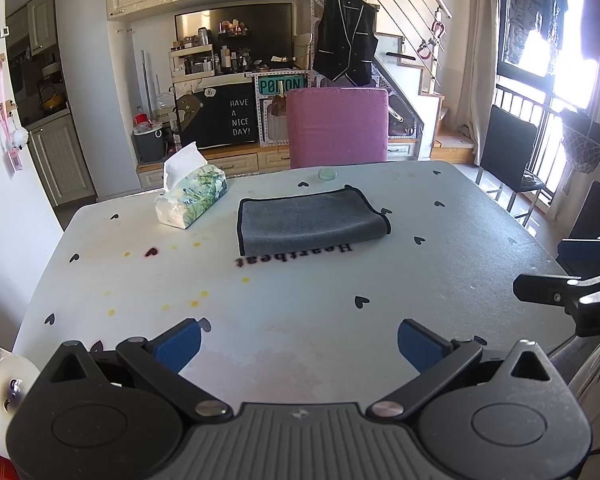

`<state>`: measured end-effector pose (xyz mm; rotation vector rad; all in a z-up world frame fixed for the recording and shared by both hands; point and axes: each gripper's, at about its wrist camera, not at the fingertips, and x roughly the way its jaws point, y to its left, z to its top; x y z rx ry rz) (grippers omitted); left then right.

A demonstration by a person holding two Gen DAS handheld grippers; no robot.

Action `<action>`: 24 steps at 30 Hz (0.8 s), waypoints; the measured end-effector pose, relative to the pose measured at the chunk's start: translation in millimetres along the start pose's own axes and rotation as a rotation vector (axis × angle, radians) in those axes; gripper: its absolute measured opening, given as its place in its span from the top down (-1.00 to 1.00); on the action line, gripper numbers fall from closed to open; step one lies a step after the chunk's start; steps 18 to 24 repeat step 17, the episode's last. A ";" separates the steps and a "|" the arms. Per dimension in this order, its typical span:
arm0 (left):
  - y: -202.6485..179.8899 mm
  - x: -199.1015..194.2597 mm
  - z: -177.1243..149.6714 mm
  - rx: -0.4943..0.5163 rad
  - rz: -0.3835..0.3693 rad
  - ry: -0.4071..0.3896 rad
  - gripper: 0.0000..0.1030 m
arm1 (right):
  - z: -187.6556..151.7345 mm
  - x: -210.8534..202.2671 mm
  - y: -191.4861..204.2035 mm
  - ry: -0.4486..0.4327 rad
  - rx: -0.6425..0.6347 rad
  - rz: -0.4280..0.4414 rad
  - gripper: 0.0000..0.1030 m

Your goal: Fold towel

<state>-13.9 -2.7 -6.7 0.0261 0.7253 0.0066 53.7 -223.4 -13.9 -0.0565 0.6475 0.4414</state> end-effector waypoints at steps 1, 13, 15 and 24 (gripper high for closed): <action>0.1 -0.1 0.0 0.000 0.000 0.000 -1.00 | 0.1 -0.1 0.0 0.000 0.000 0.000 -0.99; -0.2 -1.4 0.0 -0.002 0.002 0.000 -1.00 | 0.1 0.2 0.8 0.000 -0.002 0.000 -0.99; 0.7 -2.7 -0.1 -0.004 0.002 -0.001 -1.00 | -0.2 0.7 0.7 0.001 -0.002 -0.001 -0.99; 1.7 -3.2 0.4 -0.005 0.001 0.000 -1.00 | 0.1 0.3 0.9 0.001 -0.002 -0.001 -0.99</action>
